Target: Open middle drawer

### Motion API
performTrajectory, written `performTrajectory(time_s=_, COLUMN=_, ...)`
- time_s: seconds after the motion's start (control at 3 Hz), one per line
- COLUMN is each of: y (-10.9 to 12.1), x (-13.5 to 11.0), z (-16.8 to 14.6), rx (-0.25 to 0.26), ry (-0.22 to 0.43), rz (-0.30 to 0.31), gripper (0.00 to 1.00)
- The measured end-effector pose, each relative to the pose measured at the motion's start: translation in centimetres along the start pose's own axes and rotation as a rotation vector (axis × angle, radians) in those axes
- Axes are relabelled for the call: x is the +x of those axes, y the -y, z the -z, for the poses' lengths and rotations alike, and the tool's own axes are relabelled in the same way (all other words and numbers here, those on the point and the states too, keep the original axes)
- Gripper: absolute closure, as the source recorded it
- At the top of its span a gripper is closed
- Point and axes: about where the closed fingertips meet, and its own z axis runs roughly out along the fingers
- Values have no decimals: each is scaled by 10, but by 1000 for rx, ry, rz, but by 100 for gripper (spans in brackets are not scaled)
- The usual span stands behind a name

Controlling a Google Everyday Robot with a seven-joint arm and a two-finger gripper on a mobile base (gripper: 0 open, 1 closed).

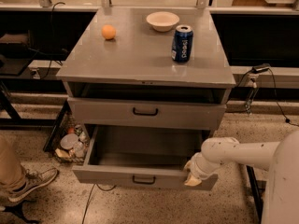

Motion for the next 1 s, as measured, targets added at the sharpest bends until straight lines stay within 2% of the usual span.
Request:
performTrajectory(time_s=0.33, y=0, x=0, z=1, rx=0, ry=0, rz=0, gripper=100)
performTrajectory(time_s=0.67, y=-37, x=7, z=2, rx=-1, ry=29, rz=-55, gripper=100)
performTrajectory(time_s=1.0, y=-36, x=7, z=2, rx=-1, ry=29, rz=-55, gripper=100)
